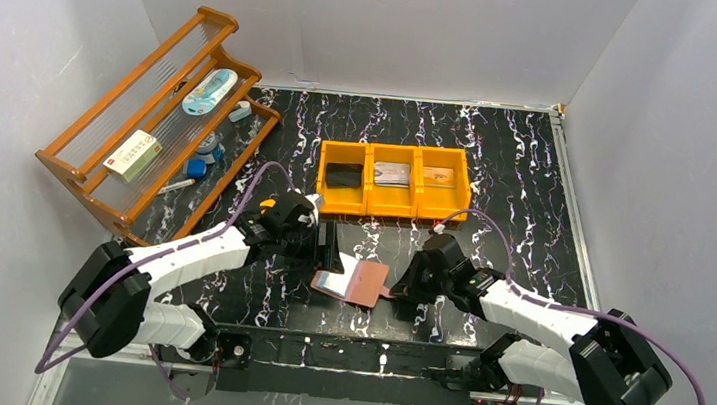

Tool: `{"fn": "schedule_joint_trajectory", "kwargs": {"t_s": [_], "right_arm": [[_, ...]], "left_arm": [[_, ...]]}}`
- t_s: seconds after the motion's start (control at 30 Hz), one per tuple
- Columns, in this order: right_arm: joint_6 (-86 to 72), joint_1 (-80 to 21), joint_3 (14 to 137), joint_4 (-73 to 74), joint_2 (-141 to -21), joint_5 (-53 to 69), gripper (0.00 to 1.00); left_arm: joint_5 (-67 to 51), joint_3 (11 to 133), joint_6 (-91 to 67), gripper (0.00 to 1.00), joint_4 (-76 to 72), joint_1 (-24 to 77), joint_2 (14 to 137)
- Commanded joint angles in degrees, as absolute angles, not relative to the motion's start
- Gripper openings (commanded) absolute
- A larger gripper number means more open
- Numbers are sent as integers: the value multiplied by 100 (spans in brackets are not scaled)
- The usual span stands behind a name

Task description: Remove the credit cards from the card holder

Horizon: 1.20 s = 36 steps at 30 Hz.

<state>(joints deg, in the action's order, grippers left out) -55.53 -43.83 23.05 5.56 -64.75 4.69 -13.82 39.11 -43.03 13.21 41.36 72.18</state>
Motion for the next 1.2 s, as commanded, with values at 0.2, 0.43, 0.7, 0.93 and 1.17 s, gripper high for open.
{"fn": "schedule_joint_trajectory", "kwargs": {"t_s": [0.2,0.43,0.7,0.93,1.17], "right_arm": [[-5630,-4369,2042,-146,-6568,598,15],[-5678,-4368,1773,-324,-6666,629,16],[-5718,-4373,1768,-424,-6820,689,16],[-5743,-4368,1758,-478,-6854,687,16],[-5732,-4370,1765,-492,-6933,681,16]], "left_arm": [[-1632,4051,-4205,71,1005,4207,7452],[-1703,4057,-4202,71,827,4254,7771],[-1582,4083,-4224,70,827,4301,8121],[-1661,4209,-4232,64,833,4391,8096],[-1530,4297,-4289,64,977,4430,7866]]}}
